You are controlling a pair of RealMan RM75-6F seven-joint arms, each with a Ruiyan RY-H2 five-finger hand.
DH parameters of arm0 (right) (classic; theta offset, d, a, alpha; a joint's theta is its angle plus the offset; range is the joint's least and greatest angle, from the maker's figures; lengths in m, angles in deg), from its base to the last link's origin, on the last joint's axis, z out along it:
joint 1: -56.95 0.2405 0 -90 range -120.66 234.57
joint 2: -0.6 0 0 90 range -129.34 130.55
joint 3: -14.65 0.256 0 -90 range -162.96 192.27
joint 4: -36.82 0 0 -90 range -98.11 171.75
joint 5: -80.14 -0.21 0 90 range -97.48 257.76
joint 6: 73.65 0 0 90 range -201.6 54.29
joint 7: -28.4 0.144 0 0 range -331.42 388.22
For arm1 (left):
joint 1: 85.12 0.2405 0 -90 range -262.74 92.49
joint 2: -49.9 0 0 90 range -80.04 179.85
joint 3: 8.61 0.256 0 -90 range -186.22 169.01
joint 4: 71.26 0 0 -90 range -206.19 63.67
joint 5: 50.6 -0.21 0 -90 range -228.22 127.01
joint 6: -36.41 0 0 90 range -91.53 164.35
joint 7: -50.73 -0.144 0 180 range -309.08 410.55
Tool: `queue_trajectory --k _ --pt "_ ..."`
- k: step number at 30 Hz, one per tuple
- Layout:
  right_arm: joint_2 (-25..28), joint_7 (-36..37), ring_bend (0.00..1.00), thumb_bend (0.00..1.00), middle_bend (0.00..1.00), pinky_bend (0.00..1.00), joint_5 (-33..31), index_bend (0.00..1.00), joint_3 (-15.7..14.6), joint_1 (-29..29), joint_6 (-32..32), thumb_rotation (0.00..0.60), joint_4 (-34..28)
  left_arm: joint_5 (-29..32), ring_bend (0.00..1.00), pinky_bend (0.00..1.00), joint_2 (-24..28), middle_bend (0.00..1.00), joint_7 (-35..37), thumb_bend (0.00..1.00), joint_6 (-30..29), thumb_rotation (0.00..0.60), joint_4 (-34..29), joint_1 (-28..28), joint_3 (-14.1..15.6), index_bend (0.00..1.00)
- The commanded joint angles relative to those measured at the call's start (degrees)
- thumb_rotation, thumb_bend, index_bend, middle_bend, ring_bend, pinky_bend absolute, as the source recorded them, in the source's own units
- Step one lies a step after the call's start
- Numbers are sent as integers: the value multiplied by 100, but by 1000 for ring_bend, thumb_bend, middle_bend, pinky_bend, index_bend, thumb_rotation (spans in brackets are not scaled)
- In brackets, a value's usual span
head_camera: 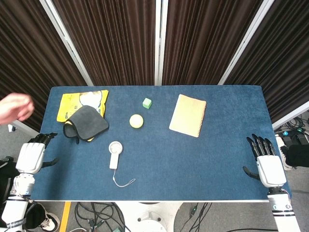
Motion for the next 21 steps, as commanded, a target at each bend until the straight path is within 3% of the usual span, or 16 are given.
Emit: queue_trajectory --k 1,15,18,21 --pt "-1 24 0 96 0 0 -16 0 8 -1 -16 600 16 -4 235 414 1 294 1 7 18 600 -18 -6 -7 236" --pt "22 93 0 97 0 0 -39 0 32 12 -74 600 -1 -350 253 434 27 329 92 18 80 600 -212 -119 28 233" --pt "30 104 0 97 0 0 -41 0 48 12 -61 600 -37 -396 379 539 49 454 14 73 116 600 -295 -171 14 227" --pt "31 106 0 97 0 0 -42 0 61 9 -45 600 -74 -332 679 746 137 715 -180 219 368 600 -481 -255 65 228"
